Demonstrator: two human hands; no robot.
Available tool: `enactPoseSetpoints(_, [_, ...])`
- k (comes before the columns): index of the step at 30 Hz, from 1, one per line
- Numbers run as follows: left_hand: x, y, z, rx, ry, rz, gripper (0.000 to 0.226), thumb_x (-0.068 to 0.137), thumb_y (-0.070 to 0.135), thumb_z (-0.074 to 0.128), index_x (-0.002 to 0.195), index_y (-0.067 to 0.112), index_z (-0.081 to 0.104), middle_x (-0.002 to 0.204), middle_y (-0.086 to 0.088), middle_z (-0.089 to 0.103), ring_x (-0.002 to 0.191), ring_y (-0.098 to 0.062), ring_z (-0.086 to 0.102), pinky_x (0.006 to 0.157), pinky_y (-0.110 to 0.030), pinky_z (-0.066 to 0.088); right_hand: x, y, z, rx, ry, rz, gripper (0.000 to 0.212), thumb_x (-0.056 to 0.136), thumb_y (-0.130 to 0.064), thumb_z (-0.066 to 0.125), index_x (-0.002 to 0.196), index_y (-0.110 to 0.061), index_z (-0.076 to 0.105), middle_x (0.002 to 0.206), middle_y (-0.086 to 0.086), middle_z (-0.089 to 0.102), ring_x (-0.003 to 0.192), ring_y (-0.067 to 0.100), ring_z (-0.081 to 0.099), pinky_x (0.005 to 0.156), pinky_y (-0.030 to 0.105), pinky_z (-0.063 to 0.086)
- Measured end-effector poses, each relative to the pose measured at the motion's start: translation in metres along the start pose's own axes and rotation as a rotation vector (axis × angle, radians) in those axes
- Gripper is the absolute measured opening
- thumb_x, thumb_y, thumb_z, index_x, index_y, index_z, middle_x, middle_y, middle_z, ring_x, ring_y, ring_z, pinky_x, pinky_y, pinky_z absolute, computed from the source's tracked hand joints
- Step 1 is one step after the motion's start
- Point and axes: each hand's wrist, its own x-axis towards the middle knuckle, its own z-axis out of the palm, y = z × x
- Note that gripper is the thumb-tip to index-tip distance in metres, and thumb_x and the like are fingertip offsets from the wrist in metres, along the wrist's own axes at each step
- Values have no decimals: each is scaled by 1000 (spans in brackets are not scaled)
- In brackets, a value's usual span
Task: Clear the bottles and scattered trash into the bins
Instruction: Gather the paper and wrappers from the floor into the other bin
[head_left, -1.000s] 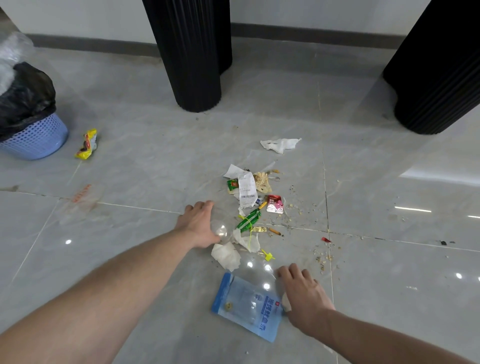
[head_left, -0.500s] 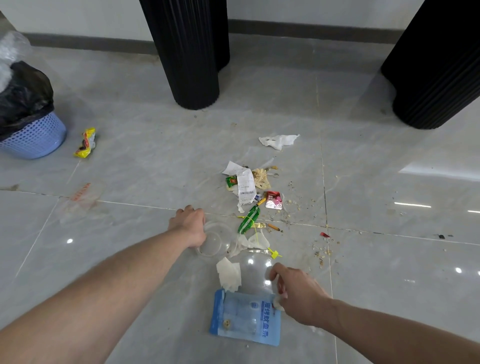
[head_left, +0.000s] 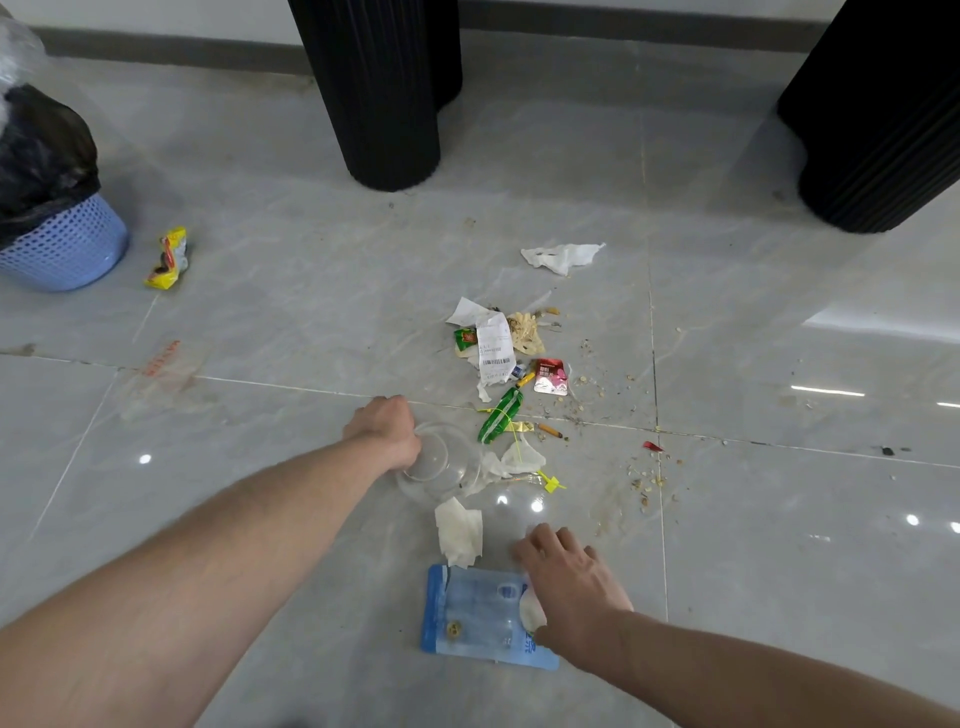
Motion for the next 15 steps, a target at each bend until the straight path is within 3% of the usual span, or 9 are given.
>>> enactPoseSetpoints(7, [-1,2,-1,-63,-28,-16,12,80,20,65,91,23,64,104,0,64,96,-25,64,84,-33,55,-4,2,19,-56,5,5,70,74,-21,79,132,-22,40,131,3,42,116,26,42,97,37,40])
enactPoseSetpoints(12, [-1,1,2,-33,-102,-30,28,72,23,65,99,15,71,102,-6,70,94,-29,69,77,-34,57,-3,8,22,-6,-10,25,59,75,-23,77,126,-24,48,127,0,41,116,24,43,96,34,41])
enactPoseSetpoints(15, [-2,-1,3,-16,-116,-27,27,73,24,66,98,17,71,102,-4,70,92,-27,68,80,-35,58,-1,14,16,95,0,22,49,77,-19,74,122,-29,53,120,-4,45,111,21,49,93,32,45])
